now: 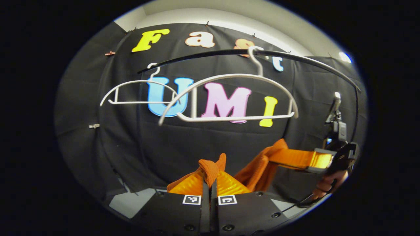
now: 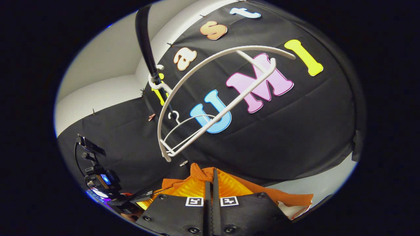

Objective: Grasp the clothes on the hanger with both hands and then place them into the laundry hamper below.

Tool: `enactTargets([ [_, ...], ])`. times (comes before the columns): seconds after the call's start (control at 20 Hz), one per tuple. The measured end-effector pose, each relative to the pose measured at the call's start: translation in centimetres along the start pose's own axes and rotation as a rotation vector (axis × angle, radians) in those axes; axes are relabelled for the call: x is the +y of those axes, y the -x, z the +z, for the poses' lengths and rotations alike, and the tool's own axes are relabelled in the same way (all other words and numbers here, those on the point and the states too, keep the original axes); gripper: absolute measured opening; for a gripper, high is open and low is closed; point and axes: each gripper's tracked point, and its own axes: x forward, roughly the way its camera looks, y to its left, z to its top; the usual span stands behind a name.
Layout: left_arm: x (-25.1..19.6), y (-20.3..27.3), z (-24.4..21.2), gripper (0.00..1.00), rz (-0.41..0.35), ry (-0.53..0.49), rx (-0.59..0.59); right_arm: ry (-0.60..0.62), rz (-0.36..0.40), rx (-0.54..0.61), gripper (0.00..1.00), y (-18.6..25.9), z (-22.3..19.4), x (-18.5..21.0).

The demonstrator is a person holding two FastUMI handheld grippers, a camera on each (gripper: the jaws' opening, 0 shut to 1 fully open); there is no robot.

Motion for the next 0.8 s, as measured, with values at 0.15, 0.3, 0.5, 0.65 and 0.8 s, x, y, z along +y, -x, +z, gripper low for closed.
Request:
enactTargets([
  [0.15,-0.6,-0.7,-0.4,0.04,-0.018,0.008,-0.007,0.003,0.014,0.023,0.04,-0.2,-0.9,0.0],
  [0.3,-0.5,-2.3,-4.6,0.05,-0.009,0.005,0.061,0.013,-0.054,0.088,0.04,-0.6,-3.8,-3.8],
  [0.5,0.0,-5.3,-12.9,0.05,-0.012,0.012,0.194,0.077,-0.197,0.219,0.04,-0.8,-9.5,-11.1],
  [0.65,1.3,-6.8,-19.1,0.05,0.018,0.034,0.312,0.147,-0.299,0.337,0.04,-0.1,-14.7,-16.5],
  [0.8,2.1,-7.4,-24.7,0.05,0.052,0.039,0.445,0.222,-0.410,0.486,0.04,1.5,-19.5,-22.1],
])
